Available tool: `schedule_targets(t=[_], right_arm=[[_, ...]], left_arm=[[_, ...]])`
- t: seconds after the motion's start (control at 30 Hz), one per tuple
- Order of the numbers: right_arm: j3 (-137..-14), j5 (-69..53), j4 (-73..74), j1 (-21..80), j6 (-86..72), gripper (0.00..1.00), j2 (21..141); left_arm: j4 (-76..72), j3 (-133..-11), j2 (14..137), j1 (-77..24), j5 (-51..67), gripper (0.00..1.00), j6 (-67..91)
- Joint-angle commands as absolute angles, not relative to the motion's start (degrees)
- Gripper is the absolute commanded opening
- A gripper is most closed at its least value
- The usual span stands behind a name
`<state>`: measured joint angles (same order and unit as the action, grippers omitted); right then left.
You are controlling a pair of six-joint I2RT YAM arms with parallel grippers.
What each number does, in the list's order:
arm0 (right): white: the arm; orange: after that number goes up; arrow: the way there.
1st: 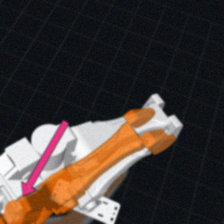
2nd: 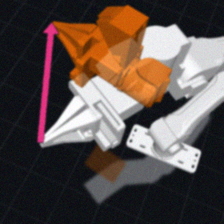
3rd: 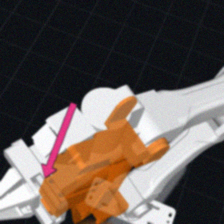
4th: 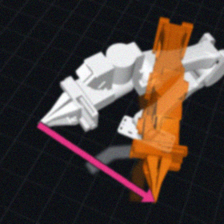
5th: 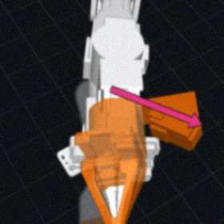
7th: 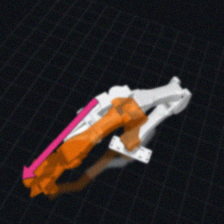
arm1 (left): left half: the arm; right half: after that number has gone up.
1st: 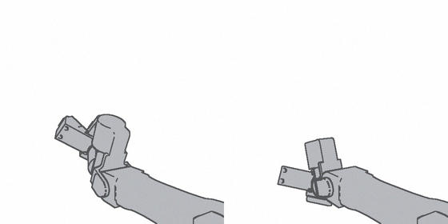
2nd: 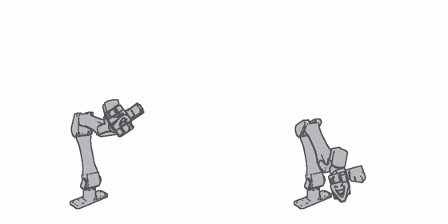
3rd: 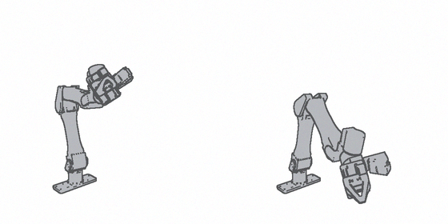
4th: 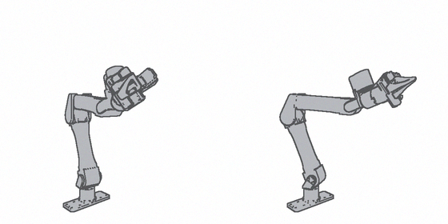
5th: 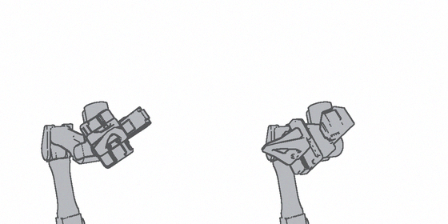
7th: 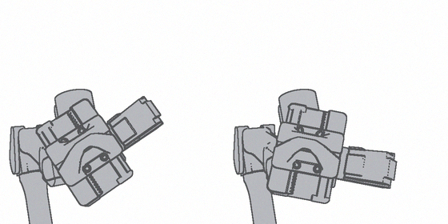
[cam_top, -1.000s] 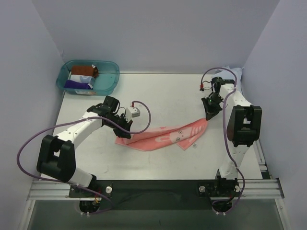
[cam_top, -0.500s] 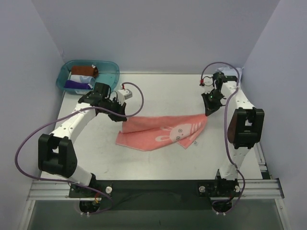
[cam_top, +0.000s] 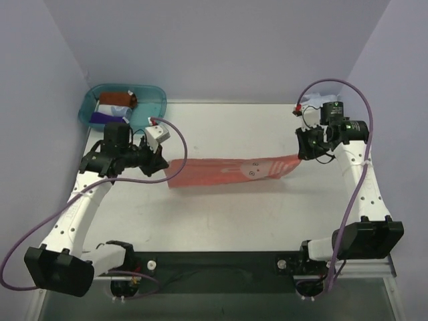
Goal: Roll the towels
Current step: Flatten the towel
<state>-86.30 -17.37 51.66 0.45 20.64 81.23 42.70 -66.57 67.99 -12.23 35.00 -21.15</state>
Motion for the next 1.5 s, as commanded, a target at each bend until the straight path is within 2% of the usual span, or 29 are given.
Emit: schedule_targets(t=[0.0, 0.13, 0.3, 0.43, 0.67, 0.93, 1.13, 1.27, 1.3, 1.47], right_arm=[[-81.48, -15.82, 56.68, 0.26, 23.38, 0.0, 73.49], [-77.96, -14.42, 58.97, 0.26, 25.05, 0.0, 66.02], [-78.05, -12.57, 59.59, 0.26, 26.8, 0.0, 68.89], [-79.54, -13.79, 56.88, 0.35, 25.49, 0.0, 80.12], [-81.03, -13.89, 46.94, 2.19, 22.06, 0.0, 96.31], [-89.9, -11.26, 43.51, 3.6, 20.3, 0.0, 112.74], [-94.3, -10.46, 43.07, 3.95, 19.86, 0.0, 118.12], [-94.74, -9.58, 42.98, 3.87, 20.13, 0.0, 119.35], [-94.66, -9.49, 42.98, 3.95, 20.21, 0.0, 119.53], [-94.57, -9.49, 43.07, 4.39, 20.13, 0.0, 119.36]], left_arm=[[47.8, -64.52, 60.4, -11.69, 40.95, 0.0, -20.92], [51.41, -63.2, 53.72, -11.69, 42.71, 0.0, -20.83], [52.38, -63.98, 55.45, -11.6, 42.71, 0.0, -20.3], [49.14, -61.97, 64.83, -11.08, 43.15, 0.0, -20.92], [31.22, -57.39, 79.79, -7.12, 42.37, 0.0, -21.97], [25.23, -66.0, 101.13, -6.77, 39.99, 0.0, -24.87], [23.73, -69.78, 106.87, -5.98, 39.29, 0.04, -25.57], [24.25, -71.28, 108.81, -5.19, 38.41, 0.17, -26.36], [24.52, -71.63, 108.81, -5.01, 38.23, 0.28, -26.89], [25.84, -71.89, 107.32, -5.01, 36.65, 0.52, -27.86]])
